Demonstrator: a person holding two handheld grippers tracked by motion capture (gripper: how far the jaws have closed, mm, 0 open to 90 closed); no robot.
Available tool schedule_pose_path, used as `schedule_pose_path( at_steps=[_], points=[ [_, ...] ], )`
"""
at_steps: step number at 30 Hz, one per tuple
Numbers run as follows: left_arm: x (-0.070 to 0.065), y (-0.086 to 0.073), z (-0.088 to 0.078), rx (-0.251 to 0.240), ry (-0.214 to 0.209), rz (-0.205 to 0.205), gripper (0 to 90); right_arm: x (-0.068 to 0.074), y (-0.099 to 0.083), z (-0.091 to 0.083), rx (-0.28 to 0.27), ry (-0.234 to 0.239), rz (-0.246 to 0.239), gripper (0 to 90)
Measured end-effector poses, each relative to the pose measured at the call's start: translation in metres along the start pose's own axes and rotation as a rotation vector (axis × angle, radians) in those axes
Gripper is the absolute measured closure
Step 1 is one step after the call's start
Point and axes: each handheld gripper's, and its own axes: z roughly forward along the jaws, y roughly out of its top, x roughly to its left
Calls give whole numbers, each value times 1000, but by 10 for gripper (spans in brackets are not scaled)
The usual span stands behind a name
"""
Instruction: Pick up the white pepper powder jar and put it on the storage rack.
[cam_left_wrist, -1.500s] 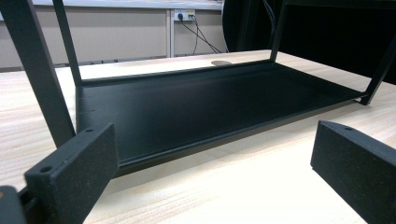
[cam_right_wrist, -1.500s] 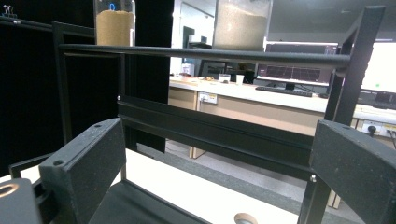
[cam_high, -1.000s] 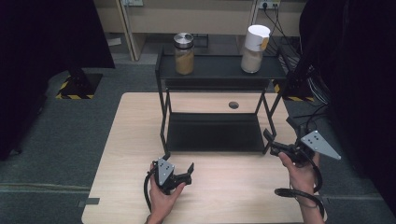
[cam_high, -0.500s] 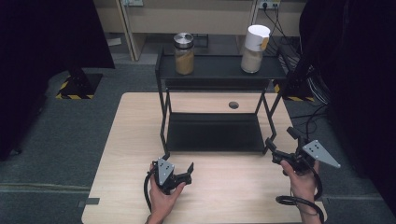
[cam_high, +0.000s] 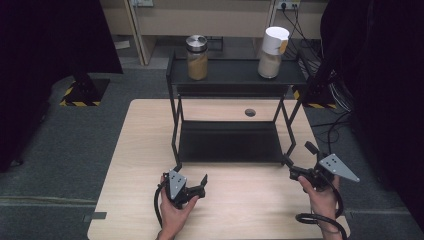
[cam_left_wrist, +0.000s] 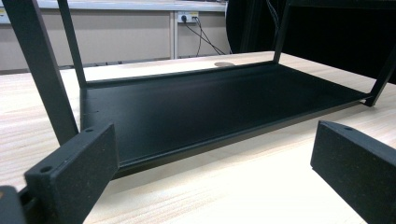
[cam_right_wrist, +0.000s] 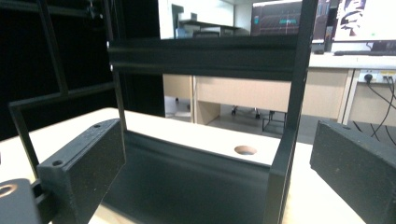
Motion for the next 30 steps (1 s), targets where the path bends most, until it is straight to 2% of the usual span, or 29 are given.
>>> schedule_pose_path(
  at_steps=[6,16,30],
  points=[
    [0,0,0,1,1,4,1,2,-5,2,36,-4,-12,36],
    [0,0,0,0,0,2,1,3,-7,-1,29,-10,-9,36],
    [0,0,0,1,-1,7,1,4,-14,-3,52,-17,-4,36]
  ],
)
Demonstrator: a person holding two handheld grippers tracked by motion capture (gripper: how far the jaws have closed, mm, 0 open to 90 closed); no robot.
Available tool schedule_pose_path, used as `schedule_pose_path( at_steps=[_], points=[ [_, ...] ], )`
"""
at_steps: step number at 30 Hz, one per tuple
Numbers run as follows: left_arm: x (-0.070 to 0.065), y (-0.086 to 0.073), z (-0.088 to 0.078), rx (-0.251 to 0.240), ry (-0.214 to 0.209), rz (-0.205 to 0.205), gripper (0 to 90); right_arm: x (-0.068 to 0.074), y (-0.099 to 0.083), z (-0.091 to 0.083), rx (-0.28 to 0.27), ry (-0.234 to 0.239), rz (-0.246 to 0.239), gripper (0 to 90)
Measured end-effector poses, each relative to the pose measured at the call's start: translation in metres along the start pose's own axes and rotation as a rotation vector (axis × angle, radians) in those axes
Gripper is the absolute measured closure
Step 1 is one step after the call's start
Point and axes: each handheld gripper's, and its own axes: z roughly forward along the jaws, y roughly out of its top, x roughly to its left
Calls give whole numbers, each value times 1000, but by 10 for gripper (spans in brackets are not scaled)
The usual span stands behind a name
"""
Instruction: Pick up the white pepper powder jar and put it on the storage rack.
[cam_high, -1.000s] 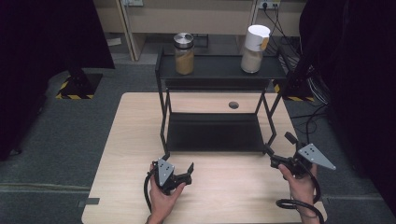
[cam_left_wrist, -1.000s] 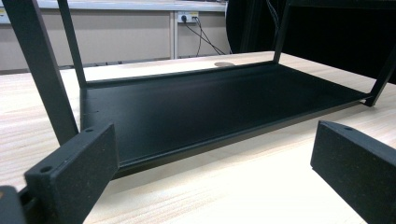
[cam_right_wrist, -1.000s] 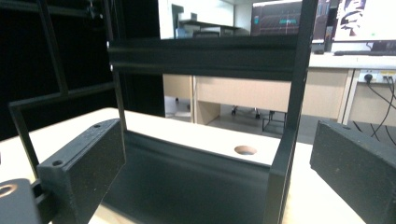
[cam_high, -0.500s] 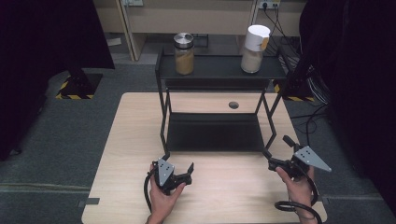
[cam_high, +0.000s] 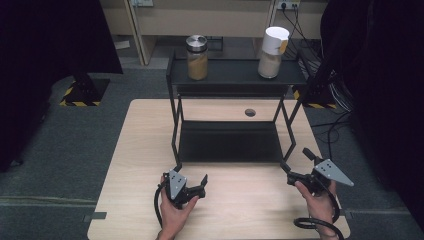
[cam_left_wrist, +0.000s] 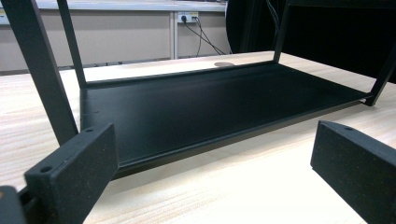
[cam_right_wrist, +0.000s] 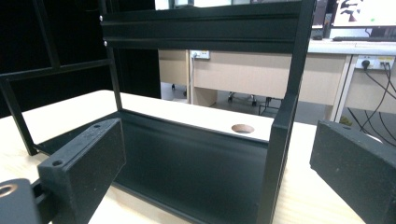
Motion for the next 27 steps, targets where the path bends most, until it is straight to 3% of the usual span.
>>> schedule_pose_path(
  at_steps=[27],
  points=[
    [0,1,1,5,-2,3,1,-2,-13,7,74,-15,0,36]
  ],
)
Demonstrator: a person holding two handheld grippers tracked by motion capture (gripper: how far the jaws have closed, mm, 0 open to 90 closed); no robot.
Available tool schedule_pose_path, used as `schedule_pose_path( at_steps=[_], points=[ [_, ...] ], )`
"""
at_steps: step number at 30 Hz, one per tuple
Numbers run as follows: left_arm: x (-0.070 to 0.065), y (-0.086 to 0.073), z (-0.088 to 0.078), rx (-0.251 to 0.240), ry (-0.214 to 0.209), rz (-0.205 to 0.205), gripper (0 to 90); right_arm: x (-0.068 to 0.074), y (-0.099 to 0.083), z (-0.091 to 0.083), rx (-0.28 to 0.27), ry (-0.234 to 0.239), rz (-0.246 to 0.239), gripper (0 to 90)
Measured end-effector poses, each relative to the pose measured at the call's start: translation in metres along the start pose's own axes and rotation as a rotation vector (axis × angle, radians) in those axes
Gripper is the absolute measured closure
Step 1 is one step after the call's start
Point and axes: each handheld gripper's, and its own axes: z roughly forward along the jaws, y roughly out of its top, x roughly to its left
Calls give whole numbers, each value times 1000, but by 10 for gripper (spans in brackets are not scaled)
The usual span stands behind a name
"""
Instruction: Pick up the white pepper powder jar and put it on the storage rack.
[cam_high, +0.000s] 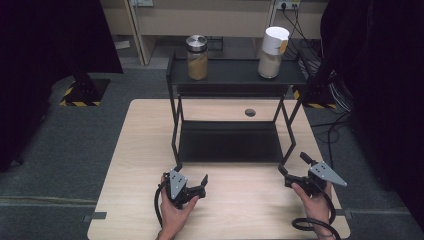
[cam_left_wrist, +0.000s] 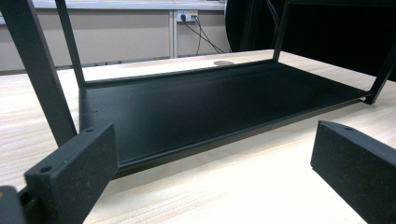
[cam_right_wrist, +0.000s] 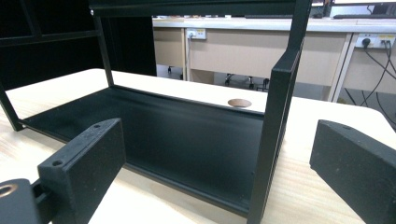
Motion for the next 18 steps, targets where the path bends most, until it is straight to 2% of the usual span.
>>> schedule_pose_path(
  at_steps=[18],
  points=[
    [0,0,0,-1,-2,0,1,-1,-8,6,52,-8,1,35]
  ],
)
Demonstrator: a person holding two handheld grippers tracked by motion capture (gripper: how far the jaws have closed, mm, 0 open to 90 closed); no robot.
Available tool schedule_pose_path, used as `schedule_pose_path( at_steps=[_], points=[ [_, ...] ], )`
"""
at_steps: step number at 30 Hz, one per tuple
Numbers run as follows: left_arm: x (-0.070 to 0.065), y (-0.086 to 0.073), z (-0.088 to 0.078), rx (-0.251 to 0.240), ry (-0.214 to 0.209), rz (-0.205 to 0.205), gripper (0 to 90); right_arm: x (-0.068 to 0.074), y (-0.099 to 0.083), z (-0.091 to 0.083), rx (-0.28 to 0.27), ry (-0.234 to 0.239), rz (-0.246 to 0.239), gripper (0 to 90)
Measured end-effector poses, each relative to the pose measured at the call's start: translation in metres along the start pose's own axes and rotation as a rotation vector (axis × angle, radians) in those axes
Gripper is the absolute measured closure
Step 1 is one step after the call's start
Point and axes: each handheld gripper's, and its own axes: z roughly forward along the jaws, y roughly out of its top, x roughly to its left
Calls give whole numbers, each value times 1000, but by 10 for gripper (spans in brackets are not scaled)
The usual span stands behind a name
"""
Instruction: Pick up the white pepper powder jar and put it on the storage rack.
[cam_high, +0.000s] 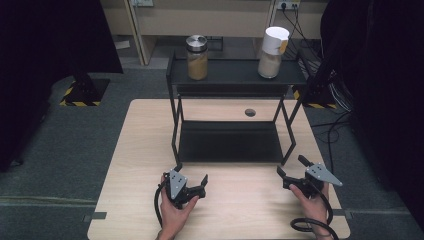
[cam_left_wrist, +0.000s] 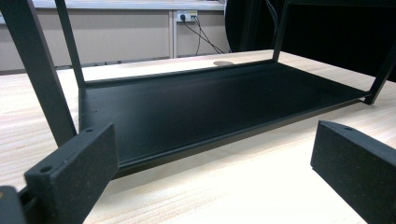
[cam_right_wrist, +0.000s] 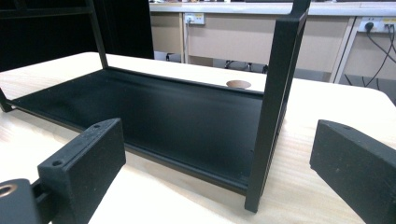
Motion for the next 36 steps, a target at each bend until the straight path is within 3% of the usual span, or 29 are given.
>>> schedule_pose_path(
  at_steps=[36],
  points=[
    [0,1,0,4,-1,6,1,-6,-6,5,62,-4,16,46]
  ],
)
